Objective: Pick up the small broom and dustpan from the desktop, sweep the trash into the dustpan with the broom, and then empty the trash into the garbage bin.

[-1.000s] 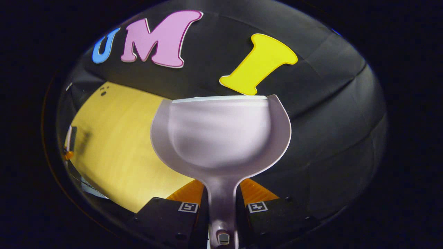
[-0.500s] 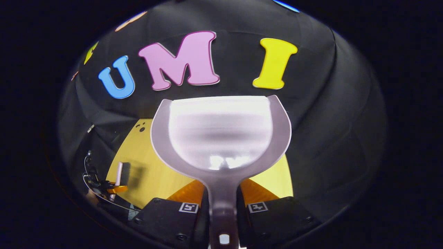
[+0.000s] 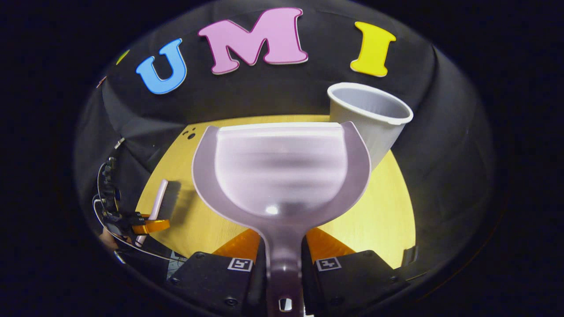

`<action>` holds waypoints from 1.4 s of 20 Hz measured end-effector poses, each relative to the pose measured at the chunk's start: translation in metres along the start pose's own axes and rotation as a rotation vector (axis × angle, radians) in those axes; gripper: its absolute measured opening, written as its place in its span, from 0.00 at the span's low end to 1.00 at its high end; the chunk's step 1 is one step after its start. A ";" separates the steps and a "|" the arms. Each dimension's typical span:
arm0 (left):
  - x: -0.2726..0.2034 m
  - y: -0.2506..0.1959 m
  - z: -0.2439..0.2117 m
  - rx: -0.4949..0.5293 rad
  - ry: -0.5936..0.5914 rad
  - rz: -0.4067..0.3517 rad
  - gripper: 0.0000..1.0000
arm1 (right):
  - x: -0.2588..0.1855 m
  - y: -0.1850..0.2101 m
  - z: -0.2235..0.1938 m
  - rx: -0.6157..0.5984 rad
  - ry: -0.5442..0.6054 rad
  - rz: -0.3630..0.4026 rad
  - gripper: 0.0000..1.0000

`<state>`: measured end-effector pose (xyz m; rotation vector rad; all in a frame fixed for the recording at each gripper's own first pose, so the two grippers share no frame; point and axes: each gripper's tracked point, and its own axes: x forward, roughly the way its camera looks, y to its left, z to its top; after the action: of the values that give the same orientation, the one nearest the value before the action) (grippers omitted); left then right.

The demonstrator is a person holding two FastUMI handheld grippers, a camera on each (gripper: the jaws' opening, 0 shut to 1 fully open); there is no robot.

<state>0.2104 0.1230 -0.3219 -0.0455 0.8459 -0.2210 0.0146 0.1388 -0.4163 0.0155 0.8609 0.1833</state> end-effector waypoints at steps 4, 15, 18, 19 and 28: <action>0.025 0.010 -0.004 -0.009 0.044 0.042 0.27 | 0.048 0.012 -0.047 0.051 0.073 0.012 0.33; 0.084 0.015 -0.007 -0.027 0.171 0.167 0.29 | 0.144 0.004 -0.115 -0.078 0.246 -0.046 0.37; 0.087 0.015 -0.008 -0.001 0.189 0.199 0.28 | 0.153 -0.001 -0.114 -0.077 0.247 -0.065 0.38; 0.088 0.015 -0.007 0.002 0.186 0.203 0.29 | 0.154 -0.001 -0.114 -0.080 0.250 -0.066 0.38; 0.088 0.011 0.003 0.035 0.168 0.188 0.57 | 0.157 0.001 -0.100 -0.011 0.219 -0.058 1.00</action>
<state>0.2711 0.1151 -0.3865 0.0867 1.0070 -0.0633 0.0392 0.1603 -0.5994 -0.0407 1.0774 0.1366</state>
